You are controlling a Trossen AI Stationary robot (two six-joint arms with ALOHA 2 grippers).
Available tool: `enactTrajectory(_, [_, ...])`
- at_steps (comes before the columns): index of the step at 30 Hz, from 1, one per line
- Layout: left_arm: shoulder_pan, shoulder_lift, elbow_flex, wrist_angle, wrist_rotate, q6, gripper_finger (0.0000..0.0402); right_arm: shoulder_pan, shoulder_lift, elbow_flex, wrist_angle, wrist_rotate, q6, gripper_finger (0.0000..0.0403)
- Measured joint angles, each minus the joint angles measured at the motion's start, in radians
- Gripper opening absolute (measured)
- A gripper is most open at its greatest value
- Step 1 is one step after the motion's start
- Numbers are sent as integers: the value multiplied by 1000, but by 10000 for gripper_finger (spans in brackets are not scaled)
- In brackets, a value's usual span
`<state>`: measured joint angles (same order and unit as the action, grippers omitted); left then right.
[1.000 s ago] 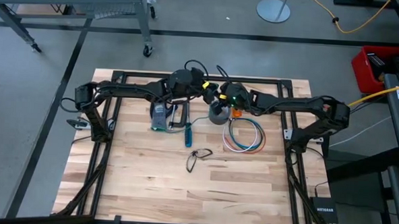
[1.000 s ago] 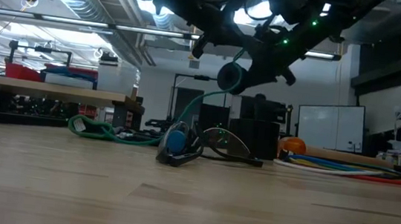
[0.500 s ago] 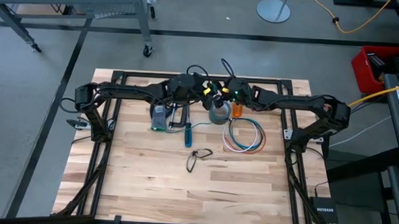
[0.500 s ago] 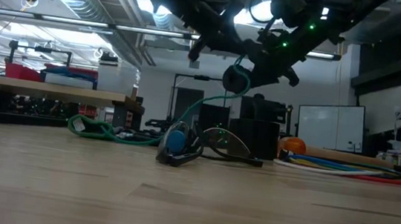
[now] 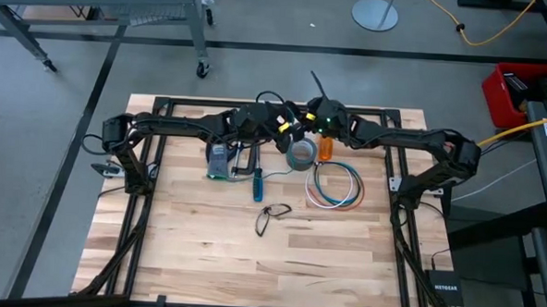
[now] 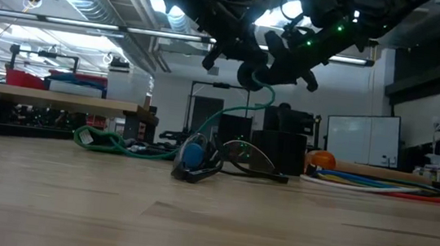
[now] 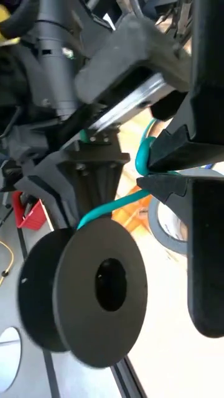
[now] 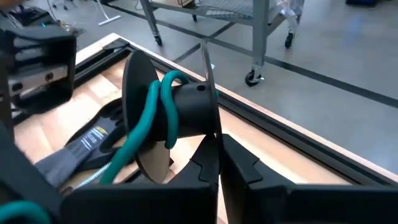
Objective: Coil cords
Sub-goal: Coil the green wire onto the spool
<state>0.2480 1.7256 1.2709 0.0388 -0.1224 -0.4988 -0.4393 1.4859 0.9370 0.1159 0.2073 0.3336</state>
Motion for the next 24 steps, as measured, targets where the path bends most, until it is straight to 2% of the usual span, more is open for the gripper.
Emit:
enactTrajectory(9, [-5,0,0,-1,-18,39,0,-40,-29,-1,63,-118,2,1])
enactTrajectory(15, [-15,0,-3,-35,-48,102,0,-65,-77,1,81,-147,4,1])
enactTrajectory(24, [-35,2,-3,-51,-158,174,0,-89,-169,2,46,-288,-20,1])
